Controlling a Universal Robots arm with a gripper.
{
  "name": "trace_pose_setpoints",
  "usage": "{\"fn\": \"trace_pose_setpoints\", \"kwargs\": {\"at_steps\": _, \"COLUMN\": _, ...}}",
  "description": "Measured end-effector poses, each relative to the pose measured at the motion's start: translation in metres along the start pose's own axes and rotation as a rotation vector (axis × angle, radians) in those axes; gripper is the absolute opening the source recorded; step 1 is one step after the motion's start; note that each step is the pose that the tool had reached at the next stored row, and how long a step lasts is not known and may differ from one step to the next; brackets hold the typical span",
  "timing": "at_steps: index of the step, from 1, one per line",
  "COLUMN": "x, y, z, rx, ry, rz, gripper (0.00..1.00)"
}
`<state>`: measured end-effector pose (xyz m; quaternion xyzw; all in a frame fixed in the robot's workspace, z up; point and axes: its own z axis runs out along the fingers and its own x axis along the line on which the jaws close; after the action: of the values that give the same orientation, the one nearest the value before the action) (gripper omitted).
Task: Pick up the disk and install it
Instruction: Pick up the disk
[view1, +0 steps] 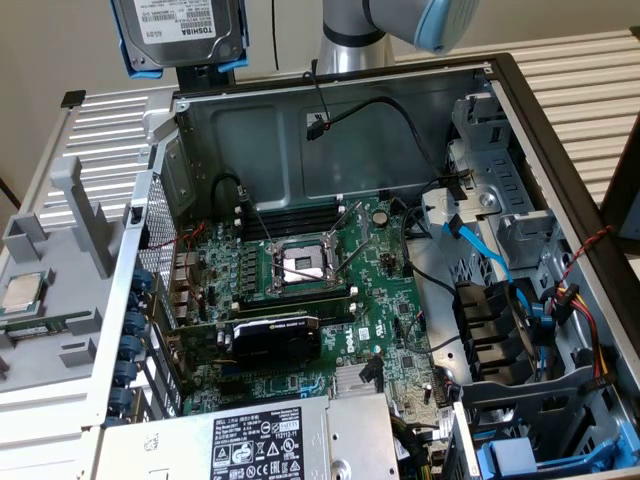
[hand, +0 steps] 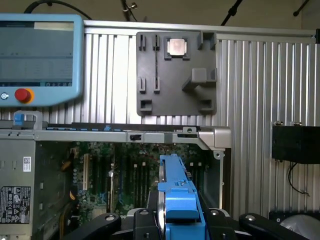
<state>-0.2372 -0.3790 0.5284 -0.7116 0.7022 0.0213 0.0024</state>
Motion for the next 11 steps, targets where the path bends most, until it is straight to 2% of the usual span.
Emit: {"fn": "trace_pose_setpoints", "kwargs": {"at_steps": 11, "x": 0.0, "y": -0.0019, "z": 0.0, "rx": -0.0001, "ry": 0.0002, "rz": 0.0, "gripper": 0.37}}
